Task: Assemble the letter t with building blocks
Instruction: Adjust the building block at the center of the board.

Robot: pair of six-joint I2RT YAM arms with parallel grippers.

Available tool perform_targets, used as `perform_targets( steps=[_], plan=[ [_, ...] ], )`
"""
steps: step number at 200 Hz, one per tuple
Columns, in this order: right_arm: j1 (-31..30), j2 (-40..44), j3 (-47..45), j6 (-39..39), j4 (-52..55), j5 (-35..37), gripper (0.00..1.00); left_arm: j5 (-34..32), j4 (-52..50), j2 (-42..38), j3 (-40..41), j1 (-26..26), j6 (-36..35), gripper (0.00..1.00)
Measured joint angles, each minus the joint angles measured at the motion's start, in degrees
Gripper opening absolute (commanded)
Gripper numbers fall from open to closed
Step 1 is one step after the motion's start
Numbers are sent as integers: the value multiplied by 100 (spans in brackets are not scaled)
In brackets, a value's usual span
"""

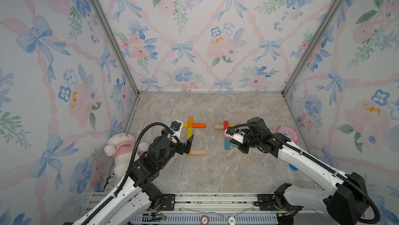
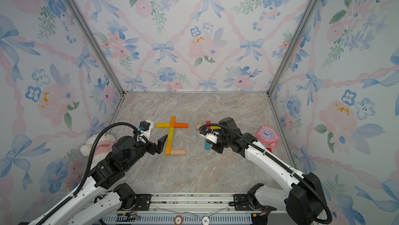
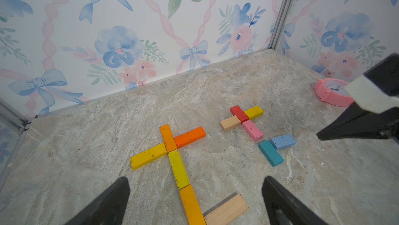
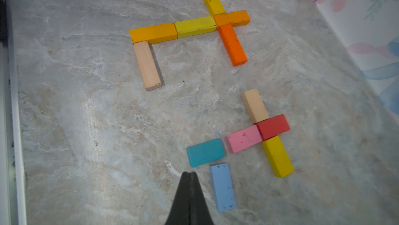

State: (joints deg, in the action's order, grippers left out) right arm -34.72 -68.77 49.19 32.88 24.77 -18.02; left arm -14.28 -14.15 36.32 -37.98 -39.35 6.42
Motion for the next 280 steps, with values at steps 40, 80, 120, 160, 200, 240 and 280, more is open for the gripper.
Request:
perform_targets(
  steps=[40, 80, 120, 160, 200, 240, 280],
  plan=[
    [-315, -540, -474, -428, -234, 9, 0, 2, 44, -15, 0, 0, 2, 98],
    [-321, -1154, -411, -551, -472, 157, 0, 2, 79, -15, 0, 0, 0, 98],
    [-321, -1751, 55, -544, -457, 302, 0, -2, 76, -15, 0, 0, 0, 98],
    [-323, -2120, 413, -514, -208, 420, 0, -24, 79, -15, 0, 0, 0, 98],
    [-328, -2109, 417, -295, 96, 651, 0, -44, 76, -15, 0, 0, 0, 98],
    [-330, -2208, 501, -101, 415, 804, 0, -46, 79, -15, 0, 0, -2, 98],
    [-376, -2411, 557, -28, 463, 892, 0, -46, 79, -15, 0, 0, -2, 98]
  ],
)
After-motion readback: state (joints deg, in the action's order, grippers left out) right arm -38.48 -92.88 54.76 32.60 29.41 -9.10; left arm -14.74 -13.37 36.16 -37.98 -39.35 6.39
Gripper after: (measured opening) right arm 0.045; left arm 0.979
